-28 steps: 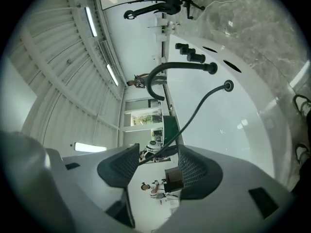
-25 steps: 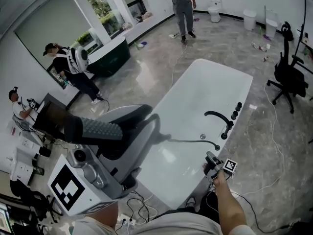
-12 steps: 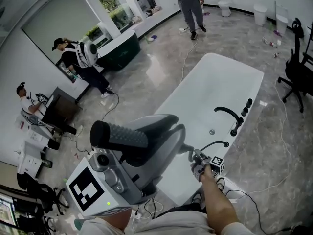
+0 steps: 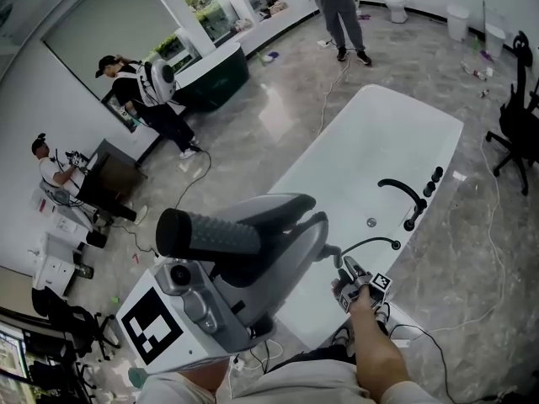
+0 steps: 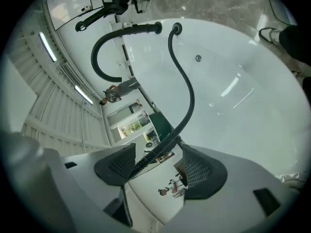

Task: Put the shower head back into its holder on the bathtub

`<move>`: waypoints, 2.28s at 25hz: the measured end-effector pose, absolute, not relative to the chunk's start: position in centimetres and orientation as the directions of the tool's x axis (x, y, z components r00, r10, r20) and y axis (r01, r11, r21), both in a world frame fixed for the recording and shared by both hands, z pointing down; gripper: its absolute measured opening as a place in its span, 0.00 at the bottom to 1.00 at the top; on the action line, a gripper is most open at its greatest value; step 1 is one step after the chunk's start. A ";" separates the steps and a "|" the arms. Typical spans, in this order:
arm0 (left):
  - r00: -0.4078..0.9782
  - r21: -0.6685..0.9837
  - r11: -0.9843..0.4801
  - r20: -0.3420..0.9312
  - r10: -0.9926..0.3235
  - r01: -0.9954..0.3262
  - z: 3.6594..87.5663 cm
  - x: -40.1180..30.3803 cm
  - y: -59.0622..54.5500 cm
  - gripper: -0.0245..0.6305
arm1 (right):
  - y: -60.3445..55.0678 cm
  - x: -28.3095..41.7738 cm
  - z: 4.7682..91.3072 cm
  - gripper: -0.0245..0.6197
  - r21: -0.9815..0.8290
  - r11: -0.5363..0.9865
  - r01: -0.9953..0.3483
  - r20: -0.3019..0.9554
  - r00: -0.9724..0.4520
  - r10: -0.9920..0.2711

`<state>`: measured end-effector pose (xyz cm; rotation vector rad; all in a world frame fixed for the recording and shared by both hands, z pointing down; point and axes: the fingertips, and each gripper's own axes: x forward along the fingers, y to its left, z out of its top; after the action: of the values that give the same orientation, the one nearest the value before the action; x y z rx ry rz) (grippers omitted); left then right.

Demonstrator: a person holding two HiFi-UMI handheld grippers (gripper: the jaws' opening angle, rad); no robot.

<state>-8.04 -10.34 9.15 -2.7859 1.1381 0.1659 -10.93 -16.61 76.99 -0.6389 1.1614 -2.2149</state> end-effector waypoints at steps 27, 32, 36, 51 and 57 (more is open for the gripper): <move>0.673 -0.064 -0.676 -0.206 -0.711 -0.734 11.9 -13.8 -14.2 0.12 | -20.7 4.4 55.7 0.14 -0.800 0.150 0.581 -0.476 -0.461 -0.749; 0.692 -0.067 -0.697 -0.216 -0.689 -0.714 12.6 -12.0 -15.1 0.12 | -18.4 7.1 54.2 0.14 -0.823 0.209 0.529 -0.502 -0.505 -0.702; 0.702 -0.045 -0.710 -0.209 -0.681 -0.703 13.8 -12.5 -15.3 0.12 | -20.5 8.1 55.6 0.14 -0.863 0.196 0.465 -0.451 -0.535 -0.714; 0.684 -0.109 -0.676 -0.176 -0.708 -0.729 13.3 -10.9 -17.6 0.12 | -21.6 3.0 67.4 0.14 -0.824 -0.056 0.564 -0.263 -0.467 -0.844; 0.701 -0.086 -0.696 -0.117 -0.704 -0.713 16.9 -8.6 -19.2 0.12 | -22.6 4.7 71.4 0.14 -0.831 -0.104 0.547 -0.196 -0.462 -0.865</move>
<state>-8.55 -19.17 16.93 -2.7813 1.1644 0.1128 4.68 -22.57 71.38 -0.4229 1.1121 -1.7553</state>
